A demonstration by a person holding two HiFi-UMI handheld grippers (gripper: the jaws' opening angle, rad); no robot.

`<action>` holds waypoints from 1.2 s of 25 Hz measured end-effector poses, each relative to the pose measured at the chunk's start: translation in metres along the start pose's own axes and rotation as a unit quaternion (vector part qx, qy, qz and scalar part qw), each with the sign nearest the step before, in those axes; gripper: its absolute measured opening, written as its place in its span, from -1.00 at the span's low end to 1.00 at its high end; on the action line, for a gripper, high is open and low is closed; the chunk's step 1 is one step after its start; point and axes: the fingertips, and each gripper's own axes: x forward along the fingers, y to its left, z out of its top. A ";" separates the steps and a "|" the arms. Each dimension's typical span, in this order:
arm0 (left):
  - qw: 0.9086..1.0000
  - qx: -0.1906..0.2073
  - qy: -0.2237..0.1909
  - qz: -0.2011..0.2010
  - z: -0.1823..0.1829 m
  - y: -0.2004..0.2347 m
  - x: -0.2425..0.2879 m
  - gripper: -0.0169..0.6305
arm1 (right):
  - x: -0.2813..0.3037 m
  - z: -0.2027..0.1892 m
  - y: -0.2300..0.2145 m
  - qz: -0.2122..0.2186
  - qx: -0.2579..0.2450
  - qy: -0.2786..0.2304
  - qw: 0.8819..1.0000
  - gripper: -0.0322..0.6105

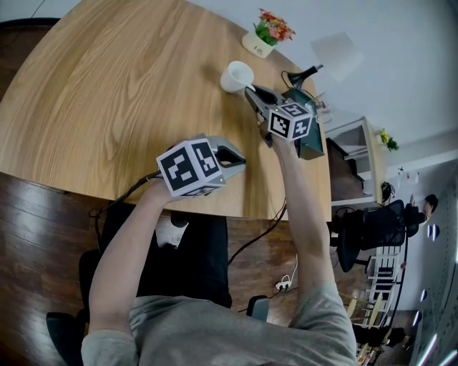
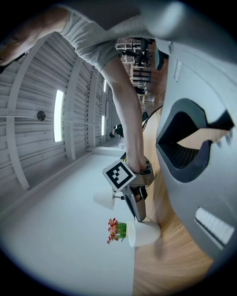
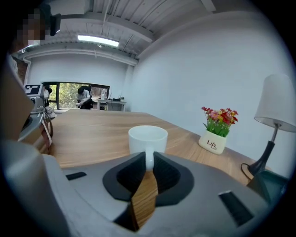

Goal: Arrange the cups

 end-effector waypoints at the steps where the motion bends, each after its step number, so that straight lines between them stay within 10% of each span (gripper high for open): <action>1: 1.000 0.000 0.000 0.000 0.000 0.000 0.000 -0.92 | -0.003 0.000 0.002 0.002 0.010 -0.003 1.000 -0.71; 22: 1.000 -0.003 -0.002 -0.002 -0.003 0.003 -0.009 -0.92 | -0.157 -0.014 0.021 -0.021 0.129 -0.098 0.987 -0.71; 30: 1.000 -0.003 -0.003 -0.001 -0.001 0.001 -0.003 -0.92 | -0.273 -0.035 -0.091 -0.163 0.144 -0.083 0.972 -0.71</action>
